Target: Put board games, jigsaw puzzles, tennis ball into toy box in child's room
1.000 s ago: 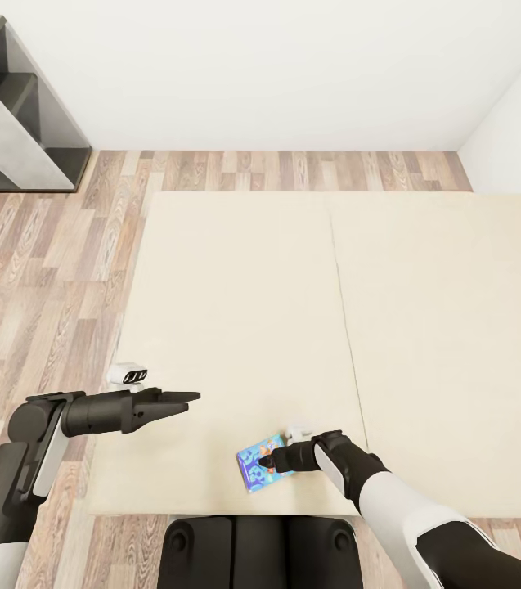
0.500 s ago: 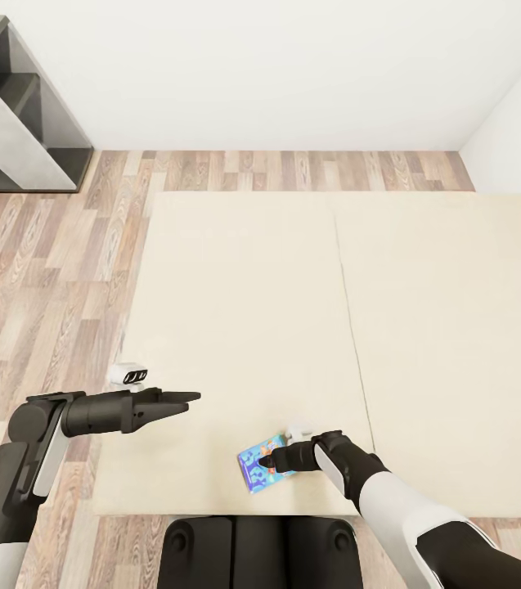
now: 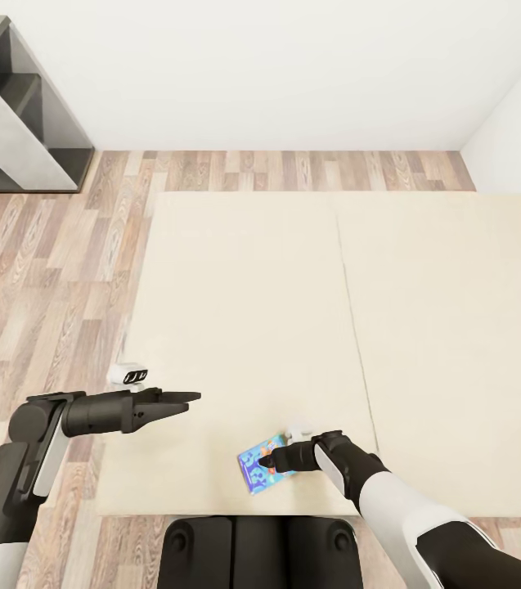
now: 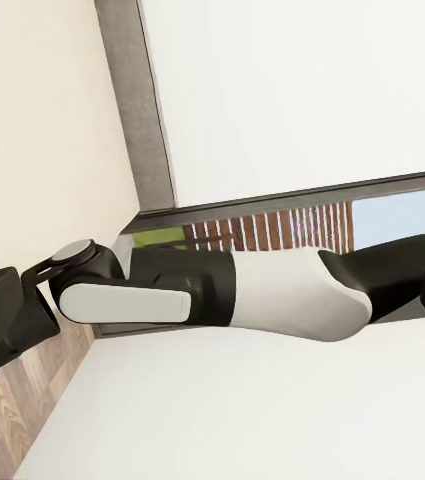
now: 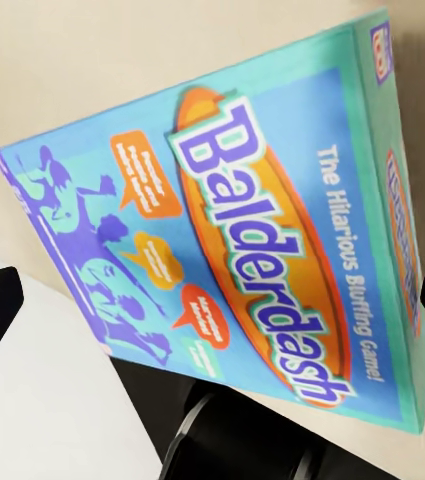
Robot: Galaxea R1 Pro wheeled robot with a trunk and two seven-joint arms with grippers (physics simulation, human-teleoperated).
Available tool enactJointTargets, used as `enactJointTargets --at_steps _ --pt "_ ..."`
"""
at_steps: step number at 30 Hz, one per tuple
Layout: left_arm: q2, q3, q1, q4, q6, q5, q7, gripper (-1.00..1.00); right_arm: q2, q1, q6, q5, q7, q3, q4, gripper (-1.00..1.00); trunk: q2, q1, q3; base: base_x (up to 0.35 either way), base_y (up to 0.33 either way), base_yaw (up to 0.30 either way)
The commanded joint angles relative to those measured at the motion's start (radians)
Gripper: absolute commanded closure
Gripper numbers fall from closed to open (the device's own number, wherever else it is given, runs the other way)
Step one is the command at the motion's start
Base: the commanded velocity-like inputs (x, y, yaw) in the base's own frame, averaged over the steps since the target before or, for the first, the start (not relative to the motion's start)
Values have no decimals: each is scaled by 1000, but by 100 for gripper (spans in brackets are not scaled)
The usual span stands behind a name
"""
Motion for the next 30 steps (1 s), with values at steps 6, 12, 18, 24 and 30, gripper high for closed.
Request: enactJointTargets --at_steps 6,12,18,24,30 --pt "1 1 0 0 11 0 -4 -100 -1 0 6 -10 -2 7 -1 -100 -2 1 -1 0 22 0" --pt "1 1 0 0 11 0 -4 -100 -1 0 6 -10 -2 7 -1 -100 -2 1 -1 0 20 0" --pt "1 1 0 0 11 0 -4 -100 -1 0 6 -10 -2 7 -2 -100 -2 1 -1 0 99 0" --pt "1 1 0 0 11 -1 -4 -100 -1 0 6 -10 -2 7 -1 -100 -2 1 -1 0 28 0" --pt "1 1 0 0 11 -1 -4 -100 -1 0 6 -10 -2 7 -2 -100 -2 1 -1 0 12 0"
